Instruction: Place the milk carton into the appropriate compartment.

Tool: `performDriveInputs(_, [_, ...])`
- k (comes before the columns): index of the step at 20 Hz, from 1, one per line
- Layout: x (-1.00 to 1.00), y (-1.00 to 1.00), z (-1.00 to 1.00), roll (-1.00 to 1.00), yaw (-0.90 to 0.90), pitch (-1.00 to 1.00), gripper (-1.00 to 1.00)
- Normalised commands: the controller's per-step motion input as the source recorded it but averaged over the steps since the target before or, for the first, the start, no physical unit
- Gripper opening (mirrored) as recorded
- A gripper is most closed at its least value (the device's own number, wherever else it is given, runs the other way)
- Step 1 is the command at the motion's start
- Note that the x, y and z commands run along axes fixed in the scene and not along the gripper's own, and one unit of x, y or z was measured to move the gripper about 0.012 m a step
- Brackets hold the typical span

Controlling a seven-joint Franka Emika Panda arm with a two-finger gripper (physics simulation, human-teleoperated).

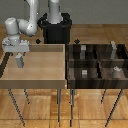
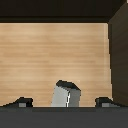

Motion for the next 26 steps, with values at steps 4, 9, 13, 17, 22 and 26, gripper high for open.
performDriveInputs(4, [0.0,0.0,-1.0,0.0,0.0,0.0,-1.0])
performDriveInputs(9, [0.0,0.0,0.0,0.0,0.0,0.0,-1.0])
performDriveInputs(13, [0.0,0.0,0.25,0.0,0.0,0.0,-1.0])
performDriveInputs(17, [0.0,0.0,0.5,0.0,0.0,0.0,-1.0])
performDriveInputs(22, [0.0,0.0,1.0,0.0,0.0,0.0,-1.0])
performDriveInputs(26, [0.0,0.25,0.75,0.0,0.0,0.0,-1.0])
